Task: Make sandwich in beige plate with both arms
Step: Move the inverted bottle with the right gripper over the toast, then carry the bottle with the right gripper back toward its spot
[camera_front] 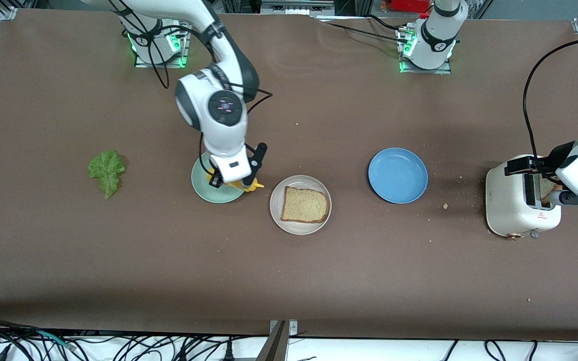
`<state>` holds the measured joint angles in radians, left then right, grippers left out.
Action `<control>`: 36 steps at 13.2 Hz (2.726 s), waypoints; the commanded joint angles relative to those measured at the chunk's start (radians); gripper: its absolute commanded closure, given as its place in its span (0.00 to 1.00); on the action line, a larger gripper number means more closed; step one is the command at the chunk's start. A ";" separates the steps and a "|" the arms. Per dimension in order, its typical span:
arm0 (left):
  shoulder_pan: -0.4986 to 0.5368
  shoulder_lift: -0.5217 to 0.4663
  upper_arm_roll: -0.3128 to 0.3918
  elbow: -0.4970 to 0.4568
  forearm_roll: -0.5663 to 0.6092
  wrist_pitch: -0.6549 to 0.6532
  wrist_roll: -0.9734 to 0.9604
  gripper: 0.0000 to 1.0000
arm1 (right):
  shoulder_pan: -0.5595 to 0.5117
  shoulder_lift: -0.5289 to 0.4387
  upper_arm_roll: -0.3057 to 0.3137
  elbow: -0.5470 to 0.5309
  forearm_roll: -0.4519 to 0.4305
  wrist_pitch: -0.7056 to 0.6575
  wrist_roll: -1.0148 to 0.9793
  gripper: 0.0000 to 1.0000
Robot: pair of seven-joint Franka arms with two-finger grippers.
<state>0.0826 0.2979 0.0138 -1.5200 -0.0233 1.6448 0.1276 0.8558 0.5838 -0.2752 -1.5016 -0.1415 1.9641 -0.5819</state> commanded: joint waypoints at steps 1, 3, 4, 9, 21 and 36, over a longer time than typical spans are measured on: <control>0.006 -0.020 -0.009 -0.009 0.034 -0.010 -0.009 0.00 | 0.052 0.189 -0.016 0.268 -0.091 -0.167 0.065 1.00; 0.006 -0.020 -0.009 -0.009 0.034 -0.010 -0.009 0.00 | 0.090 0.237 -0.018 0.303 -0.171 -0.186 0.120 1.00; 0.006 -0.020 -0.009 -0.009 0.034 -0.011 -0.009 0.00 | 0.120 0.249 -0.018 0.304 -0.234 -0.186 0.148 1.00; 0.006 -0.020 -0.009 -0.009 0.034 -0.010 -0.009 0.00 | 0.236 0.324 -0.021 0.305 -0.476 -0.234 0.305 1.00; 0.006 -0.020 -0.009 -0.009 0.034 -0.010 -0.009 0.00 | 0.119 0.197 -0.047 0.293 -0.261 -0.261 0.154 1.00; 0.006 -0.025 -0.009 -0.011 0.034 -0.010 -0.009 0.00 | -0.431 -0.203 -0.186 -0.205 0.789 -0.191 -0.873 1.00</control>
<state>0.0827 0.2960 0.0138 -1.5200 -0.0233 1.6448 0.1271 0.4124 0.4773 -0.4137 -1.5372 0.5234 1.7363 -1.3050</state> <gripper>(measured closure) 0.000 0.881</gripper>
